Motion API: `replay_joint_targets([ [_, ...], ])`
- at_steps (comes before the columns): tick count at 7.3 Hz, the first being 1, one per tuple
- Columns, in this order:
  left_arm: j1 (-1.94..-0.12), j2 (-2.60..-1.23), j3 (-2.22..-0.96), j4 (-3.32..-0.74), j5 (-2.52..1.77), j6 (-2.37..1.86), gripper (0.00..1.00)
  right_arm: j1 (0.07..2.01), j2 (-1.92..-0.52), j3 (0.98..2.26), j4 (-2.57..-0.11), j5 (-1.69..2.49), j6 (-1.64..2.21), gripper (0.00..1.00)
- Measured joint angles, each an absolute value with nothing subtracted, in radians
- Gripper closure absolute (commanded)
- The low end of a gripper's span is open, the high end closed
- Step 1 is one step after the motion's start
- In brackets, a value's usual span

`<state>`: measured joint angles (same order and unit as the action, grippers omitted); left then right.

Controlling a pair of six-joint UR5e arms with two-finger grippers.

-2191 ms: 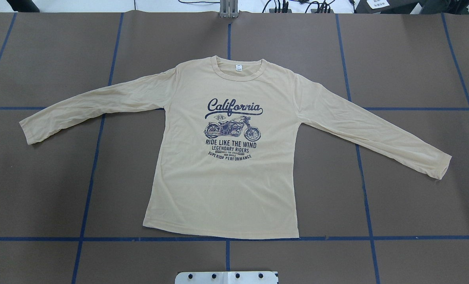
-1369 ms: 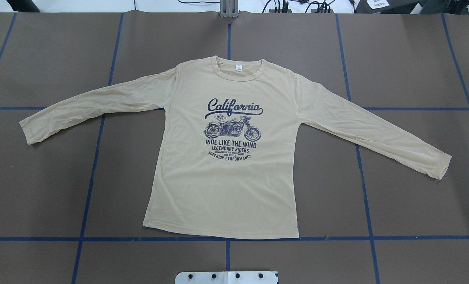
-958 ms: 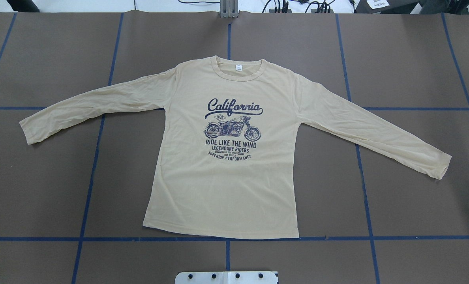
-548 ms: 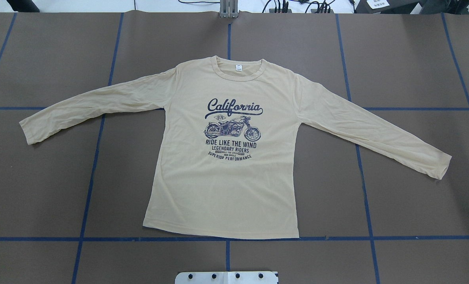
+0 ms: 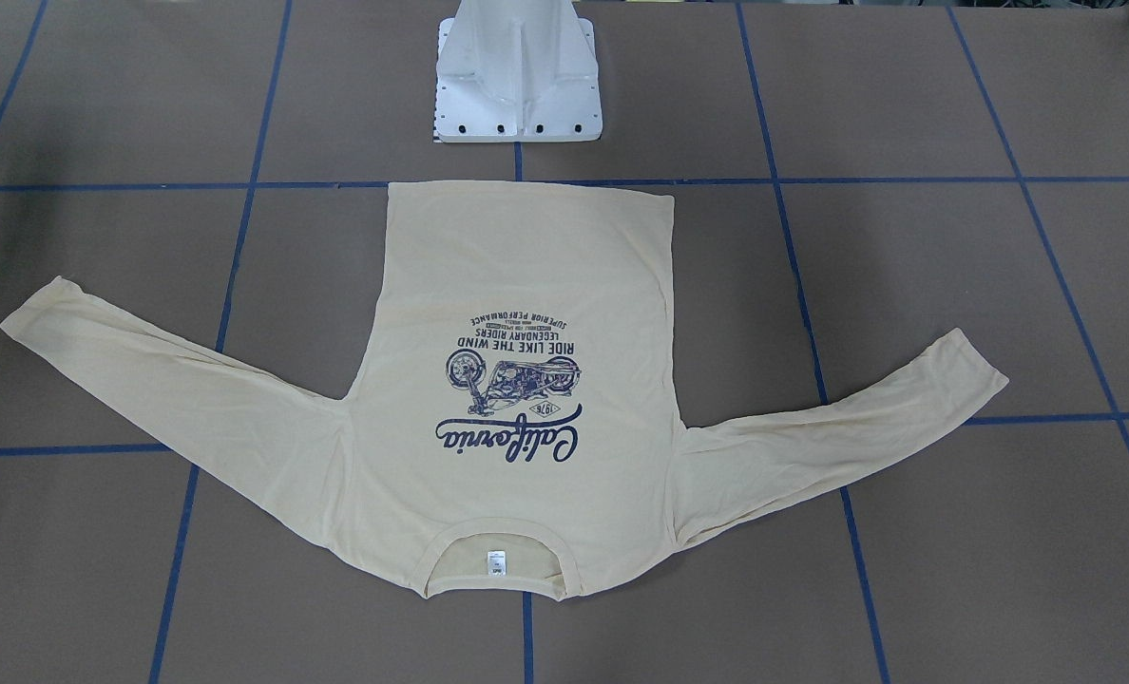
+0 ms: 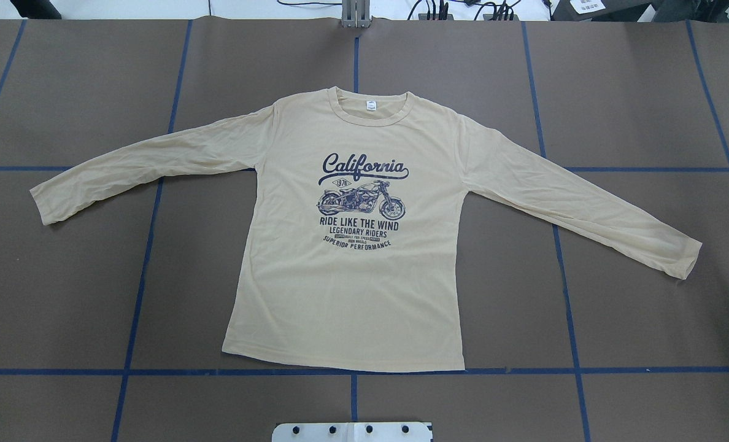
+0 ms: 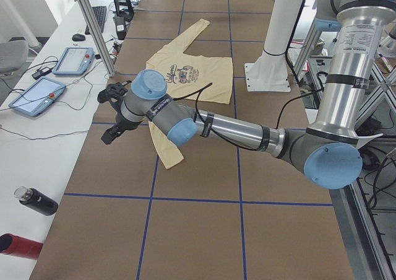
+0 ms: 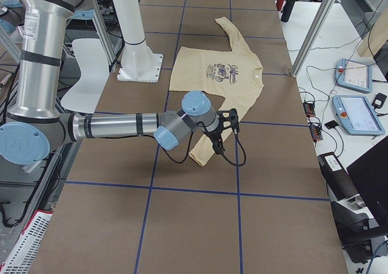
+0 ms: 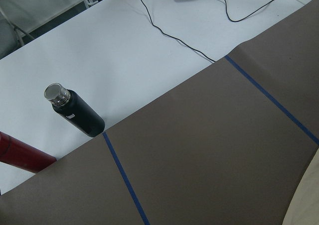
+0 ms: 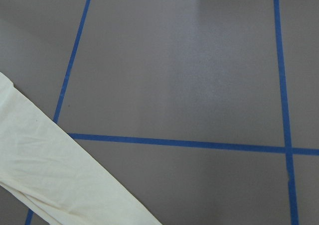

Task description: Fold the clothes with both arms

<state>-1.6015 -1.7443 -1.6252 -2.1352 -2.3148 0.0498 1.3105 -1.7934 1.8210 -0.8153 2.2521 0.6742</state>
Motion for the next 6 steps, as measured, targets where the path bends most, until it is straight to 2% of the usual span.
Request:
replay_joint_targets([
  [2, -1.601, -1.743, -1.626, -2.138, -2.315, 0.049, 0.0, 1.151, -1.881, 1.814, -0.644, 2.099, 0.861, 0.05],
  [6, -1.6, -1.741, -1.626, -2.139, -2.316, 0.05, 0.0, 0.963, -1.942, 1.682, -0.405, 1.882, 1.016, 0.31],
])
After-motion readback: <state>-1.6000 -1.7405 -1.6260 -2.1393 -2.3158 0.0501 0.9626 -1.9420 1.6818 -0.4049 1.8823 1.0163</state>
